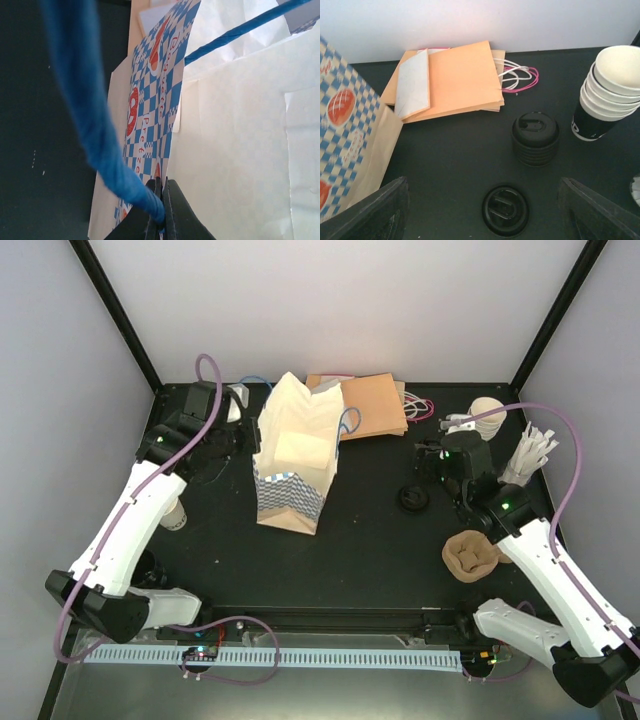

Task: Pack the takeout coffee

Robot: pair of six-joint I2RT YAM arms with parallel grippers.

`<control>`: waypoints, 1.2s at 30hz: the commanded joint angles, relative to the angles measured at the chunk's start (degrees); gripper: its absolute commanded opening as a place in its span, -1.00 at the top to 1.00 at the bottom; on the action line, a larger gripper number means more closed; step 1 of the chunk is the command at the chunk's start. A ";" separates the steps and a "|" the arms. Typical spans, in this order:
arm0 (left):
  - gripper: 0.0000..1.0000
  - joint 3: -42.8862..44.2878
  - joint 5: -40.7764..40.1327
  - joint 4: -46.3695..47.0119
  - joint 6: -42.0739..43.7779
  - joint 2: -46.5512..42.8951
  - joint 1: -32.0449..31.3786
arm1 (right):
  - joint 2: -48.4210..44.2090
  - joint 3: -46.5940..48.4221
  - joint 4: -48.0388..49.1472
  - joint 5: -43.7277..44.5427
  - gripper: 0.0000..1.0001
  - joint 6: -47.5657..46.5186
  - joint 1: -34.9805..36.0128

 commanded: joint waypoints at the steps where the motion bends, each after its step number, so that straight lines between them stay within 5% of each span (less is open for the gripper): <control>1: 0.97 1.75 3.29 5.46 -2.07 2.15 2.66 | -0.53 -1.58 1.25 -2.93 -0.65 1.81 -0.31; 21: 0.87 3.85 8.62 11.58 -6.03 9.98 10.84 | 0.42 -2.38 2.26 -3.72 -0.67 -0.46 -0.38; 24: 0.48 3.99 9.32 11.06 -5.62 9.70 11.28 | 0.30 -2.27 2.24 -4.04 -0.67 -0.42 -0.39; 28: -0.51 3.82 9.39 9.89 -4.45 7.19 11.66 | 0.05 -2.17 2.19 -4.17 -0.67 -0.57 -0.36; 32: -0.96 2.62 9.38 9.90 -3.34 3.06 11.71 | -0.17 -2.35 2.06 -4.38 -0.67 -0.64 -0.34; 36: -0.98 2.35 9.12 8.23 -2.16 -1.80 11.79 | -0.43 -2.53 2.05 -4.90 -0.68 -0.47 -0.35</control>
